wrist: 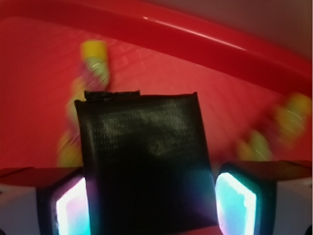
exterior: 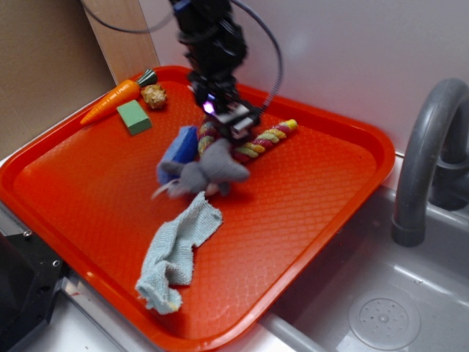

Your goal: Grab the black box.

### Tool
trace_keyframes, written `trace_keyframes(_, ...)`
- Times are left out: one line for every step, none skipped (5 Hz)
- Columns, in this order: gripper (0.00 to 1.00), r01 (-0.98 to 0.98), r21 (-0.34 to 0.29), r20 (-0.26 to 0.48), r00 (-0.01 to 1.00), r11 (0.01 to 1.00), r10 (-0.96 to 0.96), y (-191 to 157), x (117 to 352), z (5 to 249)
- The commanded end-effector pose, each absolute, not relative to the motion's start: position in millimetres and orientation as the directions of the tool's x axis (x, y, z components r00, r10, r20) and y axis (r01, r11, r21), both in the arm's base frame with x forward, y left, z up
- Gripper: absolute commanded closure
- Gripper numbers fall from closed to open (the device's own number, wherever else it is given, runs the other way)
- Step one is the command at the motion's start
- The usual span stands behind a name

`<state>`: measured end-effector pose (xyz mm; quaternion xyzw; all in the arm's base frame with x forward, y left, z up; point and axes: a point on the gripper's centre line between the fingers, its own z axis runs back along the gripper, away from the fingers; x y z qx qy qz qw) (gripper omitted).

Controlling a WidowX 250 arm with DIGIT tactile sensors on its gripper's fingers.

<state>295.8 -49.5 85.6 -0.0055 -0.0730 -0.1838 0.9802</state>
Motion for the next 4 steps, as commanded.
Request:
trace_keyframes(1.0, 0.019, -0.032, 0.143, 0.99, 0.999, -0.015, -9.1, 225.1, 204.0)
trace_keyframes(1.0, -0.231, -0.029, 0.066, 0.97, 0.973, 0.232, 16.7, 188.2, 209.8)
trace_keyframes(1.0, -0.465, -0.028, 0.024, 0.884, 0.885, 0.466, 27.3, 163.1, 185.2)
trace_keyframes(1.0, -0.559, -0.02, 0.026, 0.829, 0.829, 0.559, 21.5, 153.7, 182.4)
